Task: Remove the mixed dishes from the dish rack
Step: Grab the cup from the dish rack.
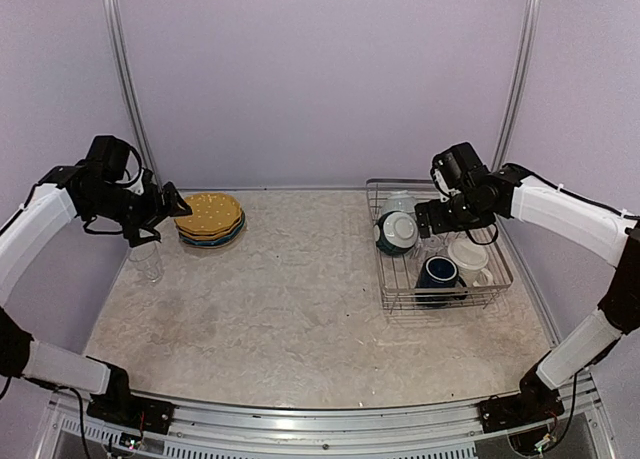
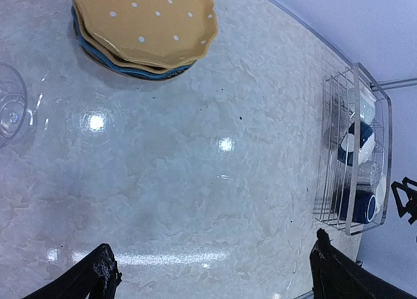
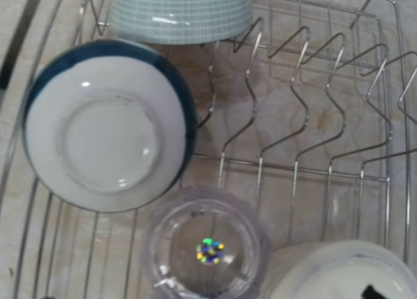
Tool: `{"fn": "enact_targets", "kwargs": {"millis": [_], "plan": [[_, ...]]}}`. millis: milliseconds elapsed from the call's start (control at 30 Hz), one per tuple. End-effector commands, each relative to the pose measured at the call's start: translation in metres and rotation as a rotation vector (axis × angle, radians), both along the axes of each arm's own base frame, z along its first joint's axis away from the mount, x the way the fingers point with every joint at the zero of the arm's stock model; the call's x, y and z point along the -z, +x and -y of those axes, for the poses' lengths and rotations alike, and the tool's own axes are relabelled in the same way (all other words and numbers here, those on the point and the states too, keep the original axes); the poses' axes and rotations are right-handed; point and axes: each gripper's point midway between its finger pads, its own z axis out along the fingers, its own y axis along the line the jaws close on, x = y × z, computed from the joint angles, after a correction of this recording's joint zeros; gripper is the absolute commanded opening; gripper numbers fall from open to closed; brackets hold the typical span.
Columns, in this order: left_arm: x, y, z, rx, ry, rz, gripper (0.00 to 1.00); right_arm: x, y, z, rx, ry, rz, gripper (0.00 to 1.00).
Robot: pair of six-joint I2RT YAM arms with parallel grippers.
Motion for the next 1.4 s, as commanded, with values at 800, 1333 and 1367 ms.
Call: {"fn": "enact_targets", "kwargs": {"millis": [800, 1333, 1367], "plan": [[-0.012, -0.018, 0.109, 0.205, -0.057, 0.104, 0.99, 0.079, 0.021, 0.02, -0.014, -0.053, -0.185, 0.99], [-0.01, -0.022, 0.126, 0.238, -0.057, 0.086, 0.99, 0.104, 0.034, 0.011, -0.052, -0.079, -0.226, 0.77], [-0.01, -0.022, 0.127, 0.238, -0.056, 0.085, 0.99, 0.103, 0.034, 0.011, -0.052, -0.079, -0.227, 0.75]]}}
